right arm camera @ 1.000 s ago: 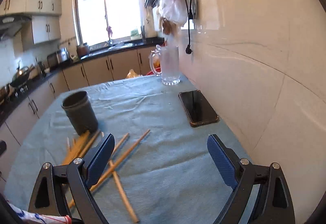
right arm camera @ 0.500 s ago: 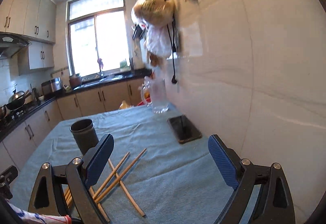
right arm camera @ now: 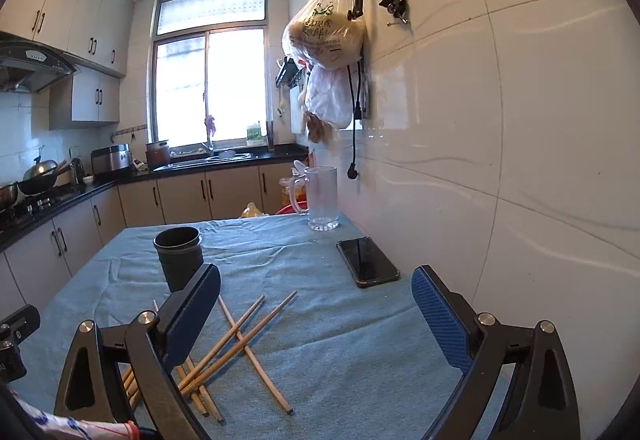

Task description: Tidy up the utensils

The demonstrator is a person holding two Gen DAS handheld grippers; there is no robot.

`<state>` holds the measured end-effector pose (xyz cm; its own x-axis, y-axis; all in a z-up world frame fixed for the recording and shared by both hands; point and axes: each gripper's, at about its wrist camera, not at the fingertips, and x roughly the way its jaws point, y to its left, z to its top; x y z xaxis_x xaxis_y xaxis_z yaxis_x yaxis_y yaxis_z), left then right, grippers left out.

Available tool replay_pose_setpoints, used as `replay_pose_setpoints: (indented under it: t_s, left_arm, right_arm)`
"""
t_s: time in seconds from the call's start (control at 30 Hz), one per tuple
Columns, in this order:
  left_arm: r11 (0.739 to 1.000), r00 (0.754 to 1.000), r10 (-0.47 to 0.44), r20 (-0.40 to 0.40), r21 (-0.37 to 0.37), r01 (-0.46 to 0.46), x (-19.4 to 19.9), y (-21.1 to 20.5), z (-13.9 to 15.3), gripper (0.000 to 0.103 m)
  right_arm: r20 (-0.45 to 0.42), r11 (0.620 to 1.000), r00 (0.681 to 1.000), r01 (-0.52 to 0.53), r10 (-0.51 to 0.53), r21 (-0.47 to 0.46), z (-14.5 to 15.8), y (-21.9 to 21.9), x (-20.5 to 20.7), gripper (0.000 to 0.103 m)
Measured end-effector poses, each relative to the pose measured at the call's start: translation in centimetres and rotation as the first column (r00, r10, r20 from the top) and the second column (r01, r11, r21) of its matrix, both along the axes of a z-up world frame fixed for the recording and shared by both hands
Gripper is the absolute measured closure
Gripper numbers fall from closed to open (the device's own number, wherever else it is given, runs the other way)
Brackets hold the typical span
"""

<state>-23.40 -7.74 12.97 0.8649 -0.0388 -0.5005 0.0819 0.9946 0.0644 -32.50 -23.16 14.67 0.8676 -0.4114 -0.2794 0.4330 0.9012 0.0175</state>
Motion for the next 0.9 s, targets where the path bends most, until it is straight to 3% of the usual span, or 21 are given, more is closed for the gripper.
replay_pose_setpoints:
  t_s: [0.4, 0.73, 0.9]
  left_arm:
    - [0.999, 0.999, 0.014, 0.032, -0.044, -0.012, -0.3, 0.6, -0.3, 0.000]
    - [1.000, 1.000, 0.009, 0.015, -0.001, -0.009, -0.1, -0.2, -0.7, 0.000]
    - [1.000, 1.000, 0.008, -0.002, 0.010, -0.008, 0.4, -0.4, -1.2, 0.000]
  right_arm:
    - [0.034, 0.995, 0.995, 0.098, -0.098, -0.002, 0.3, -0.9, -1.0, 0.000]
    - [0.012, 0.998, 0.998, 0.056, -0.056, -0.025, -0.7, -0.3, -0.3, 0.000]
    - [-0.021, 0.999, 1.000, 0.003, -0.002, 0.036, -1.3, -0.7, 0.4, 0.000]
